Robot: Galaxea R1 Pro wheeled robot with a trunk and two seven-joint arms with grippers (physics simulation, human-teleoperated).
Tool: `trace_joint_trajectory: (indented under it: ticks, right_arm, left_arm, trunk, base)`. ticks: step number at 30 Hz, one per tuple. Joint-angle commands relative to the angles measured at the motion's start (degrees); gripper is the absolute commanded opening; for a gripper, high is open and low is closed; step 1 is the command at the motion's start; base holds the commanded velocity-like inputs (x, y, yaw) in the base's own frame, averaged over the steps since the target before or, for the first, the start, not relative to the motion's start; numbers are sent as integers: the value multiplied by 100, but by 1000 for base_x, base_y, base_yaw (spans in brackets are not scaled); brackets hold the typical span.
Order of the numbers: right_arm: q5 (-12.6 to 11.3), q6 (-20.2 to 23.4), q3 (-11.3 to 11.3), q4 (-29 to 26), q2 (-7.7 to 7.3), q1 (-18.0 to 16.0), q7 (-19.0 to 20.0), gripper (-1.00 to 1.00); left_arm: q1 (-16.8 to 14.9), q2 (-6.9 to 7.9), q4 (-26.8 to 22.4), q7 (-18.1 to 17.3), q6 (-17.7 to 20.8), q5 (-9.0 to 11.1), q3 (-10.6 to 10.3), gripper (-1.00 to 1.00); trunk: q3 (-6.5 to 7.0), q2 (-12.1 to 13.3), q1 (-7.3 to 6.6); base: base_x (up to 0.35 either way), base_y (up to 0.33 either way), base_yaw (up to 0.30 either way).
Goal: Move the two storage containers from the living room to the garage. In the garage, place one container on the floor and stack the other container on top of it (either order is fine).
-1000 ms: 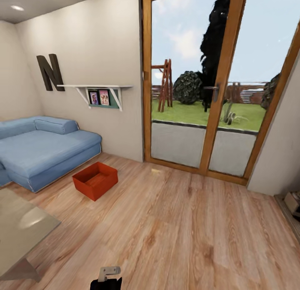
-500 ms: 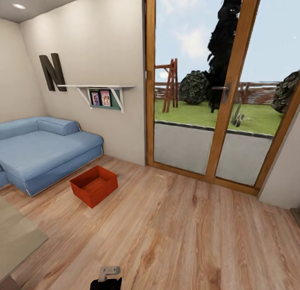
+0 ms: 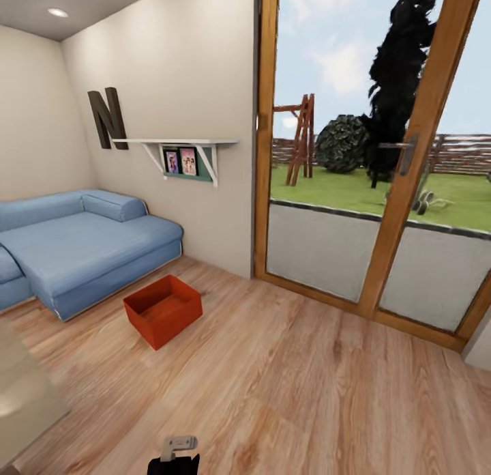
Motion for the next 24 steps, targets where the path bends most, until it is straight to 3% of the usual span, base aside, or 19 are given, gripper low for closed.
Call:
trace_joint_trajectory:
  ticks: [1, 9, 24]
  right_arm:
    - [17, 34, -21, -13, 0, 0, 18, 100]
    - [17, 34, -21, -13, -3, 0, 19, 100]
    - [17, 34, -21, -13, 0, 0, 18, 100]
  left_arm:
    - [-7, 2, 8, 4, -25, 60, -46, 100]
    - [-5, 2, 8, 4, -25, 60, -46, 100]
    - [-4, 2, 8, 4, -25, 60, -46, 100]
  trunk:
    - [-6, -2, 3]
    - [-6, -2, 3]
    - [-6, -2, 3]
  base:
    - [344, -132, 57]
    - [344, -132, 64]
    - [344, -134, 238]
